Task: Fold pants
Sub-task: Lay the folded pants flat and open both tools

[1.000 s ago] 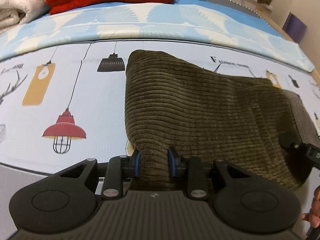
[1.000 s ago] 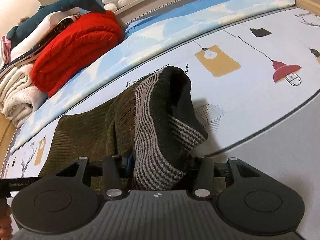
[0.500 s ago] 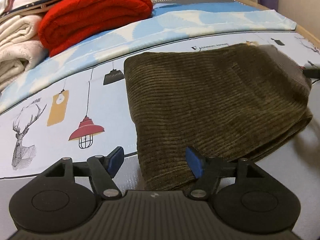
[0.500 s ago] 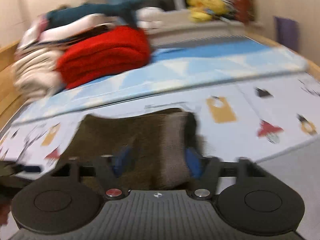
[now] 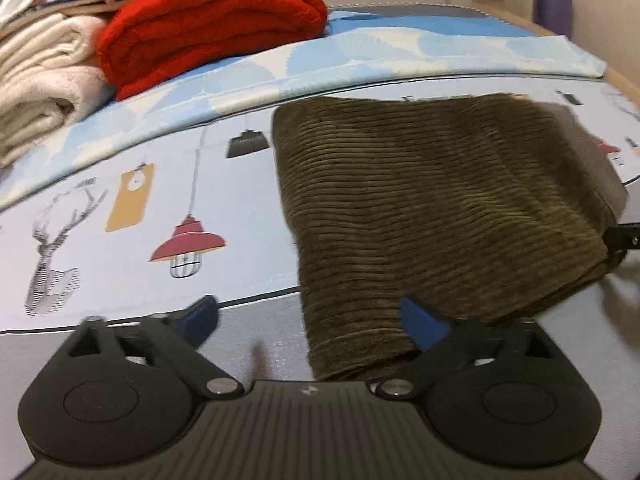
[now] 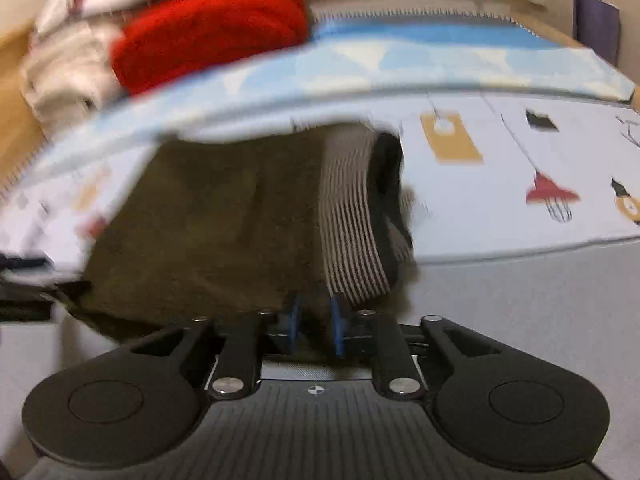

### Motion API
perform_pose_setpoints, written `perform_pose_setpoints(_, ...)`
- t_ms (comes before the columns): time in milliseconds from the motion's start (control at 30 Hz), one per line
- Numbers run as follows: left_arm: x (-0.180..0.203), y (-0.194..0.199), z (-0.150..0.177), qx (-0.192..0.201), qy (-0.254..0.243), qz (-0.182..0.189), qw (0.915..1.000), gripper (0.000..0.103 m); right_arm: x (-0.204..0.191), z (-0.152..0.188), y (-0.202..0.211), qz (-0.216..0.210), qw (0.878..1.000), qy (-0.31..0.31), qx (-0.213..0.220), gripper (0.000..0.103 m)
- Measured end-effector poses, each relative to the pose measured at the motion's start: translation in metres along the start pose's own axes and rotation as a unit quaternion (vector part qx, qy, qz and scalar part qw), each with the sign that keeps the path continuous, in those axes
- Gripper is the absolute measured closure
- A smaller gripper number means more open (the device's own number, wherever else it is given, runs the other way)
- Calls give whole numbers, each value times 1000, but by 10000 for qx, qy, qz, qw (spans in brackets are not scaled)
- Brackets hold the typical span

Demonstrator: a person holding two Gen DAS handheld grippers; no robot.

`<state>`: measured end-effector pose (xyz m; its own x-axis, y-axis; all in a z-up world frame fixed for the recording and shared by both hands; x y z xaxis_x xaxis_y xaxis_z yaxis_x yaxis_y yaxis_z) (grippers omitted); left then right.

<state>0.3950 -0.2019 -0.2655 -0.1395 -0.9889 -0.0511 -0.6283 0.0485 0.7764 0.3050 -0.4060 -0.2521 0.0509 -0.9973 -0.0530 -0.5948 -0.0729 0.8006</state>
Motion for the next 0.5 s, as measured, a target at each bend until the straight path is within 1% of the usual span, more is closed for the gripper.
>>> perform_pose_setpoints(67, 0, 7, -4, -93, 93, -70, 9999, 0, -6, -4, 5, 141, 9998, 98, 48, 82)
perform_pose_setpoints(133, -1, 24, -7, -205, 167, 40, 9996, 1, -9, -12, 22, 202, 9997, -29, 130, 73)
perform_pose_setpoints(200, -1, 52, -7, -413, 193, 208, 9987, 1, -15, -17, 48, 244, 9986, -330, 330, 48)
perform_pose_setpoints(233, -1, 68, -6, -496, 237, 245, 9982, 1, -22, -17, 65, 285, 9975, -423, 490, 43)
perform_pose_setpoints(300, -2, 102, -2, -515, 261, 375, 9976, 1, -39, -13, 96, 401, 9959, -408, 704, 25)
perform_pose_setpoints(367, -2, 131, 3, -521, 357, 437, 9970, 1, -60, -6, 127, 584, 9940, -302, 873, 19)
perform_pose_setpoints(400, -2, 147, 7, -502, 426, 561, 9962, 1, -69, -2, 140, 656, 9934, -260, 900, 15)
perform_pose_setpoints(433, -1, 159, 11, -503, 475, 619, 9957, 1, -77, 1, 153, 724, 9932, -221, 888, 14)
perform_pose_setpoints(500, 2, 180, 17, -542, 516, 605, 9954, 1, -87, 5, 173, 823, 9929, -74, 862, 11)
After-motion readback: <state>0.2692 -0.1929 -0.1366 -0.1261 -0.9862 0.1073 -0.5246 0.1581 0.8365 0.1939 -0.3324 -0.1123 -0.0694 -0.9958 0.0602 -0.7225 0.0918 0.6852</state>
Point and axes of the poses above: each gripper's, at about its wrist camera, not at the fingertips, and y roughly against the way its jaws point, x to its right, z to its underside, the point moved 3 cm from there along -y, roughly the way its jaws point, and after that the axes turned 15 degrees about y, right-handed, at the moved point
